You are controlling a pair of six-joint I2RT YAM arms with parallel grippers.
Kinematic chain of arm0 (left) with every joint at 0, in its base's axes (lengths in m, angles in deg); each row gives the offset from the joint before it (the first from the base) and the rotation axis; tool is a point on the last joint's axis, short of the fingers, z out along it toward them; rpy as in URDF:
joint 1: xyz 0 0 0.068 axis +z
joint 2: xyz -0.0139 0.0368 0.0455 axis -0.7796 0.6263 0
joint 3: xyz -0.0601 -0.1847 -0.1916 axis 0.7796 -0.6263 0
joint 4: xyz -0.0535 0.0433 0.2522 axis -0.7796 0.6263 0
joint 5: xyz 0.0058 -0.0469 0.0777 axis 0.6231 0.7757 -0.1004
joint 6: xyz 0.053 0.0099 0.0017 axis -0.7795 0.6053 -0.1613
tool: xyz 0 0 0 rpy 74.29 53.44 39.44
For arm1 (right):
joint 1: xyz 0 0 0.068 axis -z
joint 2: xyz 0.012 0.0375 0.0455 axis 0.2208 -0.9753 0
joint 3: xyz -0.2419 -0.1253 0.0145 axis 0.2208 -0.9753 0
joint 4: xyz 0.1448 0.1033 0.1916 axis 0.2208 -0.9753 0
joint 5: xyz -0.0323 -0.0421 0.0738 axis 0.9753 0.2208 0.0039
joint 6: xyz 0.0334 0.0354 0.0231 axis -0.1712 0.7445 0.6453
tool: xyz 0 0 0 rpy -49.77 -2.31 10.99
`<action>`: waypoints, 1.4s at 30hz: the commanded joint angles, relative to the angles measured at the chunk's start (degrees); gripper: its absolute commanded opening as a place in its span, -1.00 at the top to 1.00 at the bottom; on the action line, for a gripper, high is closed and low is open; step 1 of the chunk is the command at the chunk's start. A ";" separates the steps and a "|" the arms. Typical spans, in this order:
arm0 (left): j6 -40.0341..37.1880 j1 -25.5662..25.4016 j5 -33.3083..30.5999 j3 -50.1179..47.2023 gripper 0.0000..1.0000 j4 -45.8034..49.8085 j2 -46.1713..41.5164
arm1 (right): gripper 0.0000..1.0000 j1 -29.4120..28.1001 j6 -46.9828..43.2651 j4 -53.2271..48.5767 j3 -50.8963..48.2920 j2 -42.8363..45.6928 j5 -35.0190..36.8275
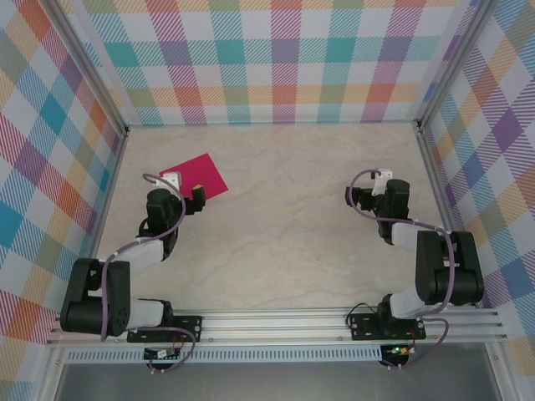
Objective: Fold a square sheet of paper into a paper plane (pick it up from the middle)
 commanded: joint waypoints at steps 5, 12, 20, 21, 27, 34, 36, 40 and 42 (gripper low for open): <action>1.96 1.25 2.73 1.33 -1.00 9.15 -4.22 | -0.99 0.04 0.88 -7.50 -0.60 8.17 -2.87; 8.99 1.28 6.52 8.95 -1.00 24.84 -8.17 | -0.99 0.02 6.81 -31.63 8.81 15.80 -13.09; 32.95 1.26 9.89 18.56 -1.00 36.90 -8.22 | -0.99 0.02 24.51 -38.26 10.65 22.38 -20.07; 32.91 1.33 11.76 19.46 -1.00 36.06 -6.44 | -0.99 0.04 25.48 -38.36 10.69 21.97 -21.49; 34.41 -0.64 14.26 32.87 -1.00 45.26 11.86 | -0.99 -0.07 29.50 -38.02 12.38 14.94 -33.19; 30.50 -1.70 5.45 49.42 -1.00 59.83 30.00 | -0.99 -4.81 28.81 -39.02 14.10 10.69 -32.91; 29.23 -1.74 4.69 52.20 -1.00 60.75 33.42 | -0.99 -6.77 28.39 -39.28 14.20 9.67 -31.71; 27.81 -1.58 6.14 56.69 -1.00 62.52 39.66 | -1.00 -10.26 28.19 -39.57 13.79 7.88 -29.34; 28.07 -1.59 7.94 56.46 -1.00 62.19 41.22 | -0.99 -11.27 28.20 -39.27 13.12 7.40 -27.78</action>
